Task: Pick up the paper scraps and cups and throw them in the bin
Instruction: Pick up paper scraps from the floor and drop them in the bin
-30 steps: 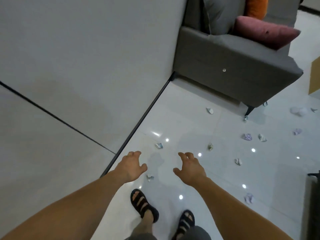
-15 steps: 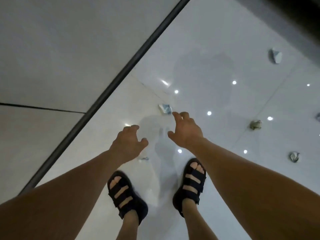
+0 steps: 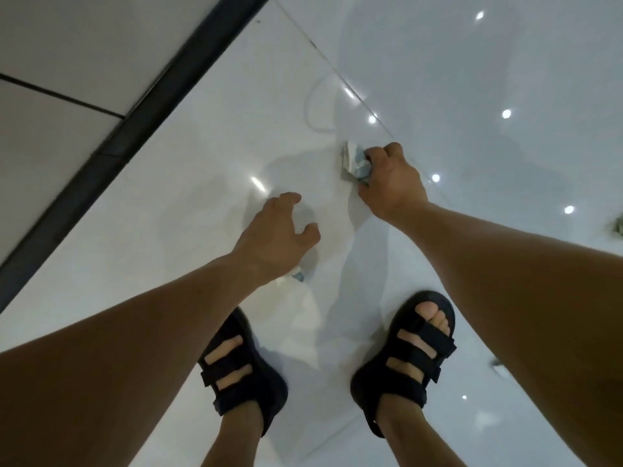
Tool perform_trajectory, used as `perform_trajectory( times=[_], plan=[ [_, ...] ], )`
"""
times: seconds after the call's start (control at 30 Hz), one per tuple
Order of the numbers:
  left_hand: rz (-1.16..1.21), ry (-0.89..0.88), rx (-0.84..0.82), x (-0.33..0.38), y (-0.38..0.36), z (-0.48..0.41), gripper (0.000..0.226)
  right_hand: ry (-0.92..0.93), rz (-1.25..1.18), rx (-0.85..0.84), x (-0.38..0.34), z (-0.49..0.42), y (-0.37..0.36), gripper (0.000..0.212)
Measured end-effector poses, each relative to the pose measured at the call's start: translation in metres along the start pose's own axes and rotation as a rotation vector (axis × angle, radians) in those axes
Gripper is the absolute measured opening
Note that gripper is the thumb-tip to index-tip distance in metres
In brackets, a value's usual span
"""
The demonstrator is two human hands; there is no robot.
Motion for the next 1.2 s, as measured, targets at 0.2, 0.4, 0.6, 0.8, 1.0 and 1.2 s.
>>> perform_trajectory(
  times=[0.2, 0.4, 0.6, 0.8, 1.0, 1.2],
  plan=[
    [0.276, 0.018, -0.009, 0.015, 0.015, 0.019, 0.061, 0.226, -0.280, -0.101, -0.067, 0.081, 0.000, 0.055],
    [0.397, 0.056, 0.027, -0.002, 0.044, 0.035, 0.092, 0.299, -0.449, -0.042, -0.103, 0.118, 0.010, 0.071],
    [0.281, 0.120, 0.143, -0.064, 0.071, 0.026, 0.091, 0.282, -0.048, -0.133, -0.089, 0.114, -0.050, 0.093],
    [0.171, 0.058, 0.157, -0.123, 0.054, 0.029, 0.063, 0.309, 0.210, -0.267, -0.093, 0.120, -0.135, 0.074],
    [0.157, 0.015, 0.145, -0.124, 0.050, 0.033, 0.057, 0.258, 0.066, -0.242, -0.093, 0.126, -0.136, 0.045],
    [0.135, -0.029, 0.111, -0.056, 0.091, 0.075, 0.090, 0.182, -0.055, -0.175, -0.114, 0.147, -0.033, 0.046]
  ],
)
Point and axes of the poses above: each hand's wrist, its own z-axis away from the middle knuckle, its own y-axis out of the back of the hand, x = y × z, the point moved 8 cm from there along -z, towards the middle knuckle, and after that the axes turned 4 degrees about x, right-handed, at the moved point
